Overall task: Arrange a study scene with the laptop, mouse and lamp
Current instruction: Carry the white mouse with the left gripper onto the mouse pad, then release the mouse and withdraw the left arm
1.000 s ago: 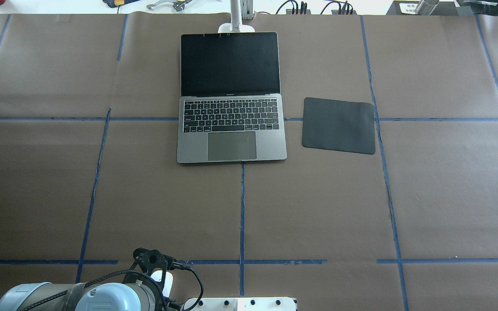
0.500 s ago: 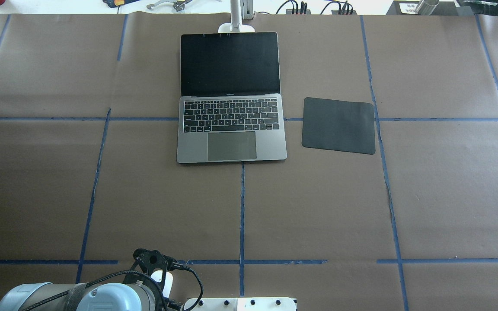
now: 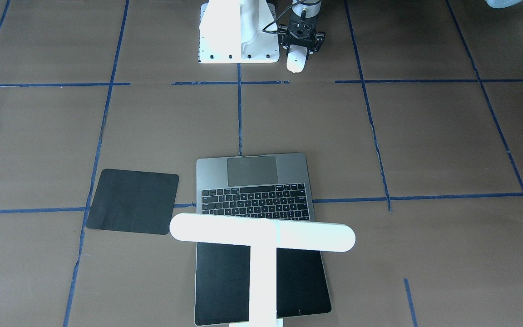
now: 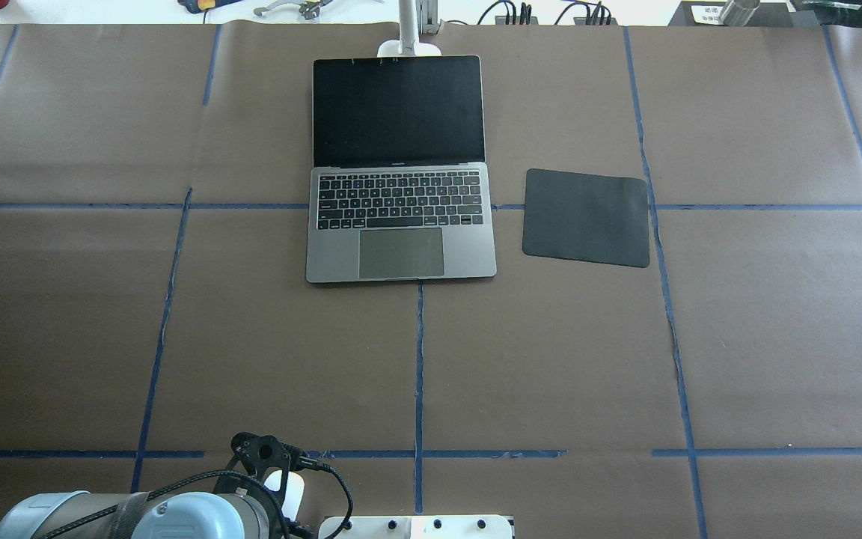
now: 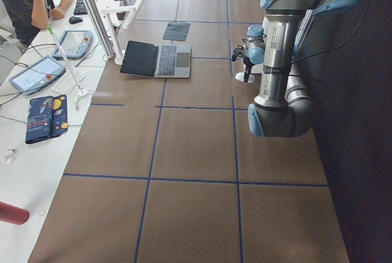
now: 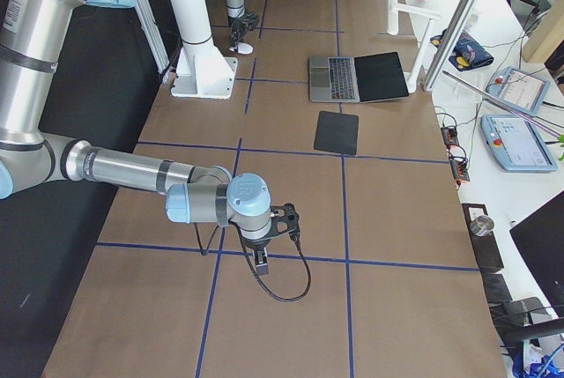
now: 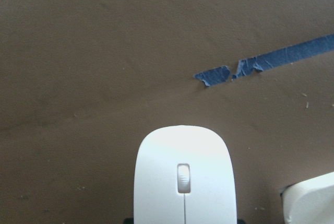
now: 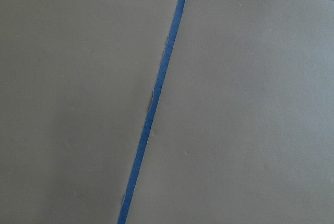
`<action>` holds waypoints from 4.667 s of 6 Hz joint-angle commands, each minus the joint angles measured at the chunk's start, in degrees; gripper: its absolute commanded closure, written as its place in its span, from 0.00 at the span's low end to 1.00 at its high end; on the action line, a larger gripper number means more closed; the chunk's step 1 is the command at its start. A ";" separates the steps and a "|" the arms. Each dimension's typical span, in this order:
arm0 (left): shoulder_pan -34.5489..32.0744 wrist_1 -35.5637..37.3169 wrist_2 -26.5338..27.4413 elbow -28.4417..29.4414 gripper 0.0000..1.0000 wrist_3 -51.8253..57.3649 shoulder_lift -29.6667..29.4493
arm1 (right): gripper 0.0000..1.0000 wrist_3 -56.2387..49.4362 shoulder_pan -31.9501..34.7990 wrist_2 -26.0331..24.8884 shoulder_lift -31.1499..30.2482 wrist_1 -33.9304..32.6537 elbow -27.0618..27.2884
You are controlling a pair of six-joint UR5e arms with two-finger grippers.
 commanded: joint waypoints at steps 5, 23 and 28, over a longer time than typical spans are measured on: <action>-18.82 7.37 -8.26 13.47 0.75 6.21 -21.93 | 0.00 0.03 0.00 0.01 0.03 0.00 -0.18; -27.77 -9.51 -18.51 61.68 0.00 8.87 -53.96 | 0.00 -0.06 0.00 0.01 0.56 0.09 -1.32; -31.03 7.90 -18.89 15.03 0.00 25.76 -22.24 | 0.00 -0.15 0.00 0.01 0.56 0.09 -1.32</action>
